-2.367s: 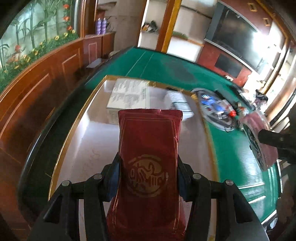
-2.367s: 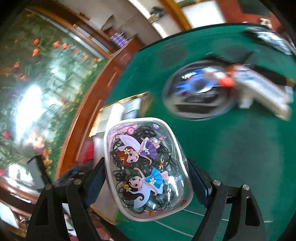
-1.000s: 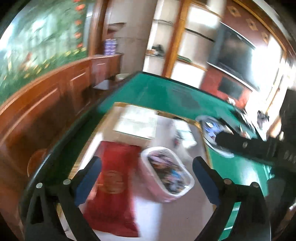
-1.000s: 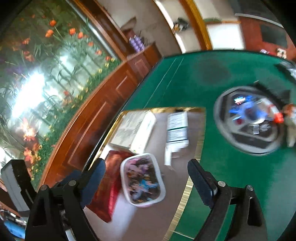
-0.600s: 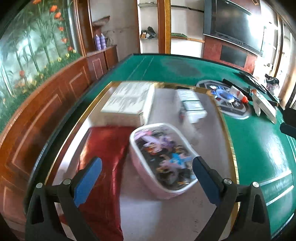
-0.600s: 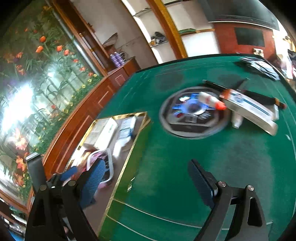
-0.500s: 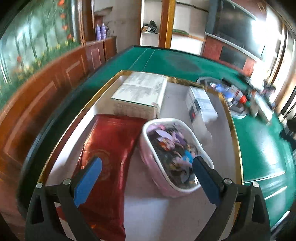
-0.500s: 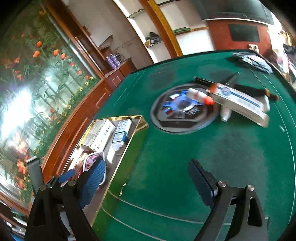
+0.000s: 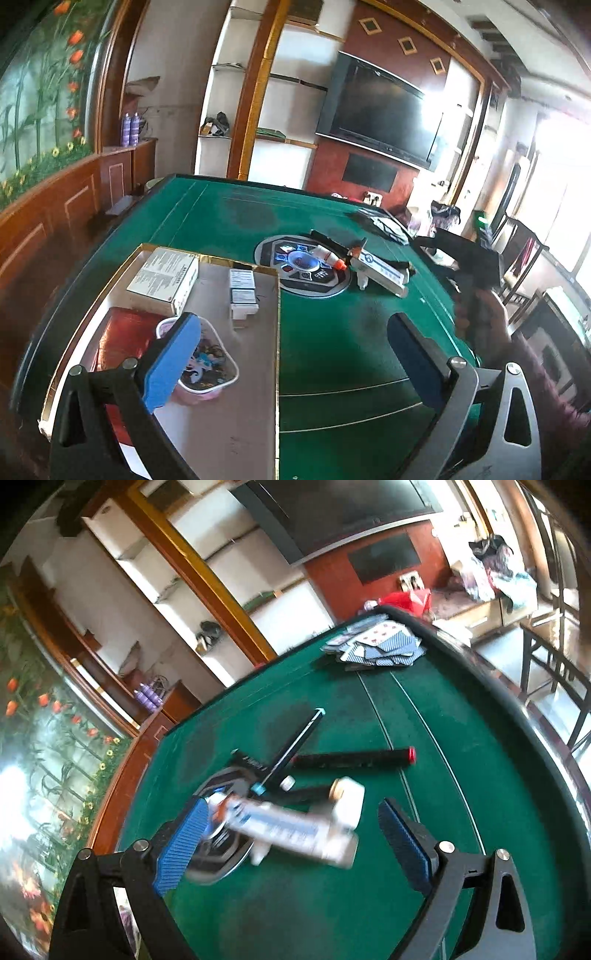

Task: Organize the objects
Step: 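Move both grippers back over the remaining items on the table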

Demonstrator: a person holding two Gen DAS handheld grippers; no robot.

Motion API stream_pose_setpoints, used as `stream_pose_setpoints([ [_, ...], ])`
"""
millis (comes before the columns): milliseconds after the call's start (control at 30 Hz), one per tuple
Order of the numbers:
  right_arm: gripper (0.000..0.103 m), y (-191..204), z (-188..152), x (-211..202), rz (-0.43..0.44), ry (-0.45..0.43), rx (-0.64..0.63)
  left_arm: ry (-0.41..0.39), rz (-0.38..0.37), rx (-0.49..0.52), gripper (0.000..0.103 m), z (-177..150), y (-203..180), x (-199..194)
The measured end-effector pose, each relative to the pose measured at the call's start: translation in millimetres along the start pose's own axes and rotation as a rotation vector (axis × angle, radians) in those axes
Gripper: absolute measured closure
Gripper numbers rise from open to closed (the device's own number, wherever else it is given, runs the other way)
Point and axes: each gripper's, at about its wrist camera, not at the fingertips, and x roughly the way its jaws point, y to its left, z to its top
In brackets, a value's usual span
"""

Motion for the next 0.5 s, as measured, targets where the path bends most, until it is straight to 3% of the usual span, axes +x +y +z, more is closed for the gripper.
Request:
stream_pose_setpoints([
  [100, 0.007, -0.8, 2.6, 27.0, 0.041, 0.055, -0.005, 0.006, 0.026, 0.011, 0.002, 0.0, -10.9, 3.4],
  [200, 0.007, 10.0, 4.7, 28.8, 0.069, 0.03, -0.057, 0.024, 0.021, -0.015, 0.002, -3.3, -12.5, 9.5],
  [267, 0.007, 23.7, 7.9, 30.6, 0.154, 0.05, -0.091, 0.046, 0.012, -0.046, 0.002, -6.7, -10.5, 18.0],
  [367, 0.007, 40.8, -0.1, 50.0, 0.278, 0.171, -0.156, 0.072, 0.022, -0.086, 0.002, -14.2, -12.8, 31.4],
  [500, 0.007, 51.7, -25.7, 76.9, 0.196, 0.27, -0.236, 0.108, 0.028, -0.102, 0.002, -23.9, -18.7, 47.0],
])
